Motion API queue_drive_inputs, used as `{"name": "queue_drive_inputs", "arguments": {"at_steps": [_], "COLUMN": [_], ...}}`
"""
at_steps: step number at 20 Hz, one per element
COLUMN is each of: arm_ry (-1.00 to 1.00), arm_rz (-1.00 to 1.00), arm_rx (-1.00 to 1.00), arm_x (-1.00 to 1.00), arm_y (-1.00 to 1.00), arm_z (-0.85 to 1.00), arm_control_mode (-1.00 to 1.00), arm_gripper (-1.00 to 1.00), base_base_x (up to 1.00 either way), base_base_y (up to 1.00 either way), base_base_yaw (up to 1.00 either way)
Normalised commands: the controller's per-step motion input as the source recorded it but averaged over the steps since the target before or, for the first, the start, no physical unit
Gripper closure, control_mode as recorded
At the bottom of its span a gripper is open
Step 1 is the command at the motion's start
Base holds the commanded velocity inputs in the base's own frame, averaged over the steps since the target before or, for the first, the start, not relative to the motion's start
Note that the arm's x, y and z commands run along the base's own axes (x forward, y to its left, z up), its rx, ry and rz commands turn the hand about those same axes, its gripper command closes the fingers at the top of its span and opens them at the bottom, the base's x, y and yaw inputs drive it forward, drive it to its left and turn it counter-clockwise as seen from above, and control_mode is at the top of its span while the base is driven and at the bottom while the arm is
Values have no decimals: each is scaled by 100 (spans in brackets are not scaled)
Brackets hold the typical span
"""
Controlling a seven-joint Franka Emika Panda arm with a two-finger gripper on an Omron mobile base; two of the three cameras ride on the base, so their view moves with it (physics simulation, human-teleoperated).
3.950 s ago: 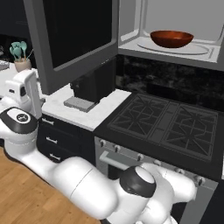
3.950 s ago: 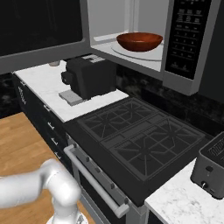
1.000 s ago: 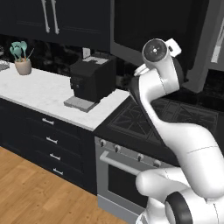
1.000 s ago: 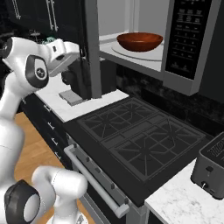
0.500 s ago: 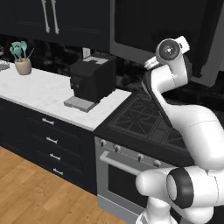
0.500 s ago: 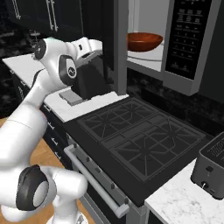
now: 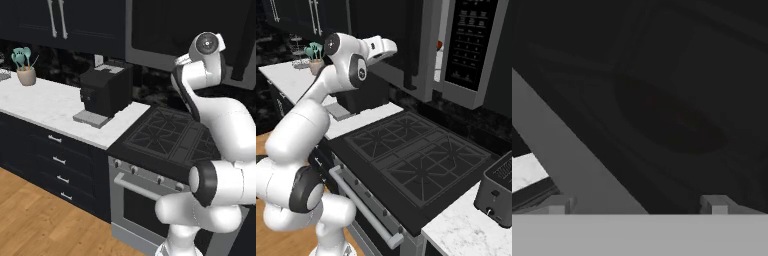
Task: Pick the sweet potato from the sink and place it in the bowl. Then pick the bowl and place it in the microwave. Then close the microwave door and press the start button.
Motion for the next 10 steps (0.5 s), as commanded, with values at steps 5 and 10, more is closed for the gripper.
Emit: {"name": "queue_drive_inputs", "arguments": {"at_steps": [5, 10], "arm_ry": [-4, -1], "arm_rz": [0, 0], "arm_rx": [0, 0], "arm_x": [54, 92], "arm_y": [-48, -40], "arm_z": [0, -45], "arm_control_mode": [-100, -100], "arm_gripper": [-100, -100], "base_base_x": [0, 0], "base_base_y": [0, 0], "base_base_yaw": [0, 0]}}
